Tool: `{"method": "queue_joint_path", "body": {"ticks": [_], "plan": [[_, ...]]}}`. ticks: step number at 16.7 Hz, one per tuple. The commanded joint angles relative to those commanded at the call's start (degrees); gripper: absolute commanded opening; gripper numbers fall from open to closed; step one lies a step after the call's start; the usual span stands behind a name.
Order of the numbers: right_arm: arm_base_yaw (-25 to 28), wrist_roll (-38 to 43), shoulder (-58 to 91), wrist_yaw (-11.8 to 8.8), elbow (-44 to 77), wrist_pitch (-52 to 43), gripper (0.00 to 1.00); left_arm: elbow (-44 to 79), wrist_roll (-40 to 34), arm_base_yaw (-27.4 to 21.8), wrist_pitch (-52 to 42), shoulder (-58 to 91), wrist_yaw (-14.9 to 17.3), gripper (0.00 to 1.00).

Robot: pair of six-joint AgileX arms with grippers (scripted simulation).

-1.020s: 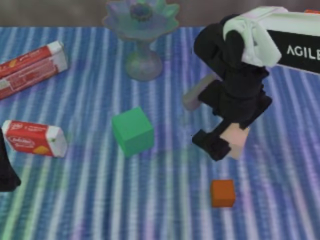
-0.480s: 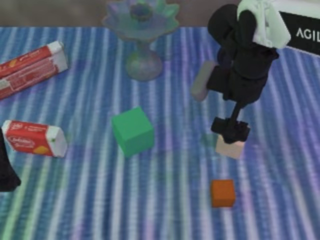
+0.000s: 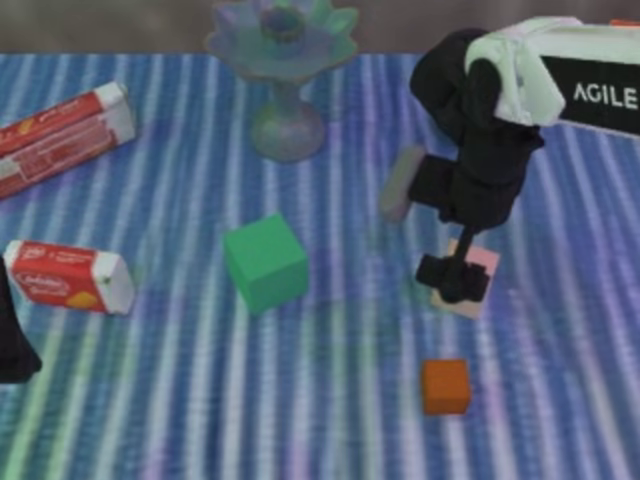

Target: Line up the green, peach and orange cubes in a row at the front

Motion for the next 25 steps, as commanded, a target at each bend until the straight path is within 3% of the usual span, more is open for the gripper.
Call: {"method": "queue_joint_path", "body": {"ticks": [4, 9, 22, 25], "plan": [[0.0, 0.0, 3.9, 0.0, -4.9, 8.9, 1.00, 0.0, 0.0, 0.0, 0.0, 0.0, 0.0, 1.00], [-0.1, -0.1, 4.5, 0.0, -5.6, 10.1, 1.00, 0.0, 0.0, 0.0, 0.0, 0.0, 0.0, 1.00], [-0.1, -0.1, 4.5, 0.0, -5.6, 10.1, 0.02, 0.0, 0.0, 0.0, 0.0, 0.0, 0.0, 1.00], [-0.1, -0.1, 4.5, 0.0, -5.6, 10.1, 0.00, 0.0, 0.0, 0.0, 0.0, 0.0, 0.0, 1.00]]}}
